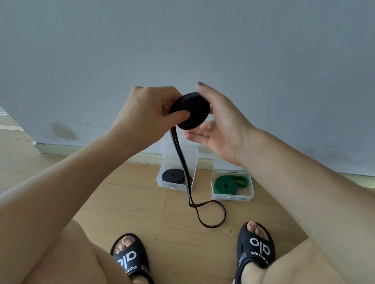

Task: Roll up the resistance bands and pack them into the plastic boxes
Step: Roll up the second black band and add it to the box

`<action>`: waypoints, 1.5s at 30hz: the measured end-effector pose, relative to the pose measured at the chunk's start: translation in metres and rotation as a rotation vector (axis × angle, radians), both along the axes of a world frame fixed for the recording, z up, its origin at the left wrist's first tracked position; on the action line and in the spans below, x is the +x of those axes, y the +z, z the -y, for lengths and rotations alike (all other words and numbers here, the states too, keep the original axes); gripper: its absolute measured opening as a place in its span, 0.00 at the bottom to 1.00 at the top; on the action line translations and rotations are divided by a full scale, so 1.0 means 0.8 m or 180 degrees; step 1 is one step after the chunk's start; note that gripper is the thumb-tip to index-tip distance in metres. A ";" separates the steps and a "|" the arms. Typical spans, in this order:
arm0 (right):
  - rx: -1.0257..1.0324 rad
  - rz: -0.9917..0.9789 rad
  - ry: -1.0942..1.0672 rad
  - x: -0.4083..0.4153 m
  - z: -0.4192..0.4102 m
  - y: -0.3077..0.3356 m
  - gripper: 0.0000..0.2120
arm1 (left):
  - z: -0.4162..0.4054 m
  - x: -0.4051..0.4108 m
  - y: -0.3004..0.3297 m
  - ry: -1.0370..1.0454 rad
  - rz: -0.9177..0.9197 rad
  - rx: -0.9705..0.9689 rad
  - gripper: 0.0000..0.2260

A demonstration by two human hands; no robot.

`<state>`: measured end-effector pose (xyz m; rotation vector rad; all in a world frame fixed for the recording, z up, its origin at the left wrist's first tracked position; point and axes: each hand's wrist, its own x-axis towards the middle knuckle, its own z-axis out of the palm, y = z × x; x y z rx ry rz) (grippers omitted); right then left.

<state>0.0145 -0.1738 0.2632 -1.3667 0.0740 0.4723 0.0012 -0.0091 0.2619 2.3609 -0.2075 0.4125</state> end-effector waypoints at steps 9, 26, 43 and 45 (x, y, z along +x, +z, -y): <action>0.0384 -0.0221 -0.0261 -0.001 -0.004 0.000 0.18 | 0.003 -0.001 -0.010 0.0070 -0.0092 -0.0052 0.07; -0.0256 -0.0005 -0.0042 0.003 0.005 -0.001 0.17 | 0.003 0.001 -0.008 0.0002 0.0044 -0.0063 0.04; -0.0314 0.0070 -0.0142 0.002 0.007 0.005 0.20 | 0.002 -0.001 -0.005 -0.0008 0.0130 0.0052 0.06; 0.0133 -0.0227 -0.0236 0.002 0.010 0.004 0.15 | 0.003 -0.002 -0.005 -0.0019 0.0049 -0.0232 0.08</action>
